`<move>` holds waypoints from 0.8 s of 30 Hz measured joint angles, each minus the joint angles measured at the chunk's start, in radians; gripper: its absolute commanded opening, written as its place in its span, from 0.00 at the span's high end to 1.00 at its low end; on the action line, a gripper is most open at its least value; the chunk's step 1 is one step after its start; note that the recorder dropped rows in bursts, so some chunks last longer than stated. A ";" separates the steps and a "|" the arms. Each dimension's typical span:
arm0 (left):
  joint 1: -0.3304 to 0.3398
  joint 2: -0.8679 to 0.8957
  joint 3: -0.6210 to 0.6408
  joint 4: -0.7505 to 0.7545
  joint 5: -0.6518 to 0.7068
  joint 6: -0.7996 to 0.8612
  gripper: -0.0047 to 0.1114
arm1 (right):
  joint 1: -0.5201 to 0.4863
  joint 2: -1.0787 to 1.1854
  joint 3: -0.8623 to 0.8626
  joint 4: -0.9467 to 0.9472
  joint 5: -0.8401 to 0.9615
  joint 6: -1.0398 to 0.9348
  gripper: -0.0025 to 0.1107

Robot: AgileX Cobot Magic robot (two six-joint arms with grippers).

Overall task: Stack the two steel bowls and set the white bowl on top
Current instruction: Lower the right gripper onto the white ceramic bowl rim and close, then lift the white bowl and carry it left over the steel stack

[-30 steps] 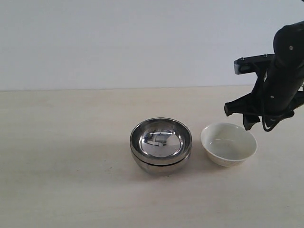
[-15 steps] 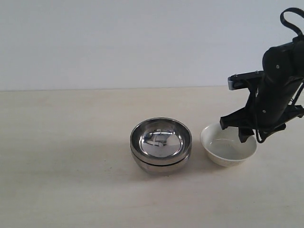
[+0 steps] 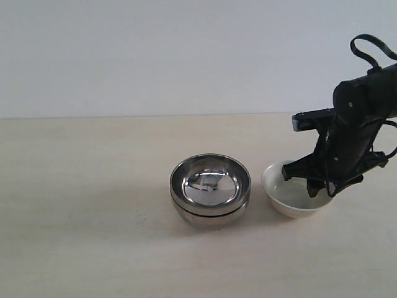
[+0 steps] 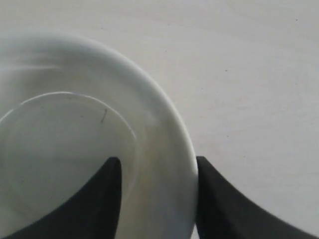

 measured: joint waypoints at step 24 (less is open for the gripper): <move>0.000 0.000 0.000 0.000 0.000 0.000 0.93 | -0.004 -0.124 0.000 0.018 0.061 -0.001 0.98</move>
